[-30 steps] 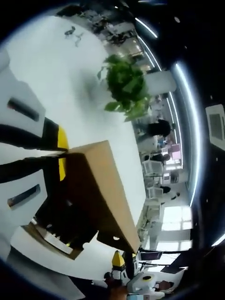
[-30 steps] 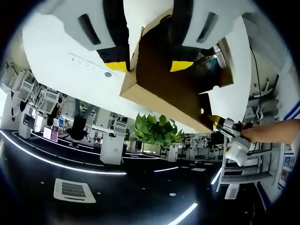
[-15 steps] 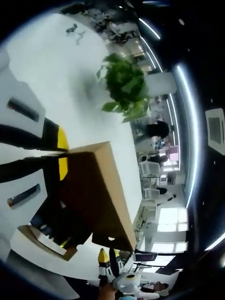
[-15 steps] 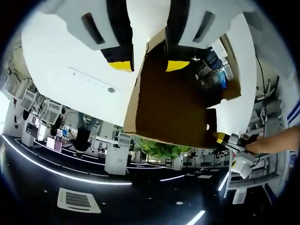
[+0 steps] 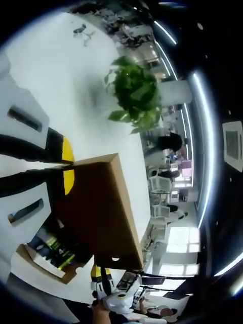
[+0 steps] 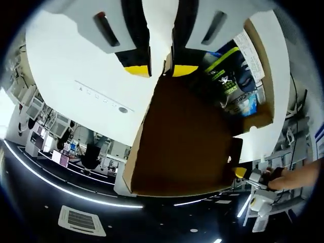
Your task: Operate the shoe box by opening the lid, removing the specified soft item, and placing it in the target area until the item is outside and the box remains undamaged.
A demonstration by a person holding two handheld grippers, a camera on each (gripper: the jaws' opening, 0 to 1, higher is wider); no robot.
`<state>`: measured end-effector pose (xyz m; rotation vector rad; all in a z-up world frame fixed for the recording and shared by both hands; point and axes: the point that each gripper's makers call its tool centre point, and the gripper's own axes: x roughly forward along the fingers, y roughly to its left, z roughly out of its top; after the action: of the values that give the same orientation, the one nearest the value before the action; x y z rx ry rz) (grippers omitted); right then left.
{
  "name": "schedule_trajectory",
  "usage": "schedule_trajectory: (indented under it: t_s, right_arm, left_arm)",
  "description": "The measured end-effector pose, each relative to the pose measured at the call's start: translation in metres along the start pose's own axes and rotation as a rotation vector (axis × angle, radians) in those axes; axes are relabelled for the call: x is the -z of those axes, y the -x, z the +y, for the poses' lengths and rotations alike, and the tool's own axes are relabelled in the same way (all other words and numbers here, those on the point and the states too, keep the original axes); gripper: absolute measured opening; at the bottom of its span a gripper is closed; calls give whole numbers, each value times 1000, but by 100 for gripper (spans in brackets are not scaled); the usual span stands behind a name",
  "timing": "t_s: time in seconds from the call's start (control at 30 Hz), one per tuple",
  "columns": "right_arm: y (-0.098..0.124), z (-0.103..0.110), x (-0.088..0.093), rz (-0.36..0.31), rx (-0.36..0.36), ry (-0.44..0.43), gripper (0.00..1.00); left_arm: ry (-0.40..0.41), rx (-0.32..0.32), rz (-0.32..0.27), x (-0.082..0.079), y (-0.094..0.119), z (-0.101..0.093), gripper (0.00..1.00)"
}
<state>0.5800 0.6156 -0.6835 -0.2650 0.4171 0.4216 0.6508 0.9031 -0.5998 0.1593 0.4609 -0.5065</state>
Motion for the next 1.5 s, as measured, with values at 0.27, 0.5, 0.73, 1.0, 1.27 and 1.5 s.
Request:
schedule_trajectory:
  t_s: [0.27,0.5,0.73,1.0,1.27,1.5]
  right_arm:
    - [-7,-2,-4,-12,9,-11,2]
    - [-9,-3,-4,-12,7,-23,2]
    - [-12,-5,-5,-3,-2,-34,2]
    - [-13,-7,-5,1,0,-36,2]
    - [-15,-8,-6,10,2,-45,1]
    - [-16,-10,-6,16,-2,-36,1]
  left_arm:
    - [4,3,5,-3,-9,4,0]
    - [8,-3,10,-5,-17,6,0]
    - [19,0,15,-6,-26,9,0]
    - [32,-9,26,-6,-40,14,0]
    - [46,-1,35,-5,-50,15,0]
    - [74,15,83,9,-54,15,4]
